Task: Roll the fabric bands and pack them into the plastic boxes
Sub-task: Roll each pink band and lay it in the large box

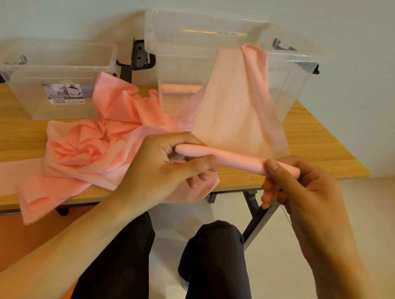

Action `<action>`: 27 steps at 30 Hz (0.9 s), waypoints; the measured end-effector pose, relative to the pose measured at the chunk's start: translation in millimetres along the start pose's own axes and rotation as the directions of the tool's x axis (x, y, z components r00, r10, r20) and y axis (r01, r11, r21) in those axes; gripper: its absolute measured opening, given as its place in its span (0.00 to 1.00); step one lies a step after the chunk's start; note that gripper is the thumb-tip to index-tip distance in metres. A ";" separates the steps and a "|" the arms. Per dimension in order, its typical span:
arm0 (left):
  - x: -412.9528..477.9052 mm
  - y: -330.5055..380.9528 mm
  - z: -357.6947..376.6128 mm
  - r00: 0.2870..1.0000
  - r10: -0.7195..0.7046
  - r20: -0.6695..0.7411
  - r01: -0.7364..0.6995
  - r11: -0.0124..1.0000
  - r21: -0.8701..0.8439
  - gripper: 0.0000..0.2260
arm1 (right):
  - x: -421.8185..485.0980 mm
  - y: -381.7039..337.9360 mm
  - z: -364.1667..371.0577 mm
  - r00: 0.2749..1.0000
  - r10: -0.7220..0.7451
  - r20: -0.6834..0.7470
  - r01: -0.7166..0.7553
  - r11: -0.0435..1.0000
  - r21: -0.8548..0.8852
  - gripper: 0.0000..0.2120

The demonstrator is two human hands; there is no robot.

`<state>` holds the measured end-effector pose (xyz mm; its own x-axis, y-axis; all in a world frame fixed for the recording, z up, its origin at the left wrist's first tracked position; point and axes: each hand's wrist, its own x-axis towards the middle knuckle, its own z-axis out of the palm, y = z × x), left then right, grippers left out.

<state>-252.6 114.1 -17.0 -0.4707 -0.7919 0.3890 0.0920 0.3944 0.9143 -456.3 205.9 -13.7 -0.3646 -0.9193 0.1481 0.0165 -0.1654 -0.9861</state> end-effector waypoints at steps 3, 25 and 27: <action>-2.1 3.4 2.6 1.000 -0.009 -0.020 0.008 0.998 -0.057 0.06 | 0.2 -2.6 1.8 0.999 -0.025 0.033 0.025 1.000 -0.002 0.15; -6.3 11.6 -7.0 0.997 0.015 -0.076 -0.012 1.000 0.029 0.07 | 0.2 -5.4 3.0 0.992 -0.018 0.123 0.022 0.999 -0.035 0.15; -6.4 11.5 -8.0 0.999 0.004 -0.045 -0.003 1.000 0.001 0.07 | 0.1 -2.7 4.4 0.994 -0.007 0.106 0.009 1.000 -0.023 0.14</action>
<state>-241.5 120.0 -8.1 -0.4308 -0.8105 0.3969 0.0925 0.3978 0.9128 -452.3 204.7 -10.8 -0.2636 -0.9510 0.1617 -0.0084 -0.1654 -0.9862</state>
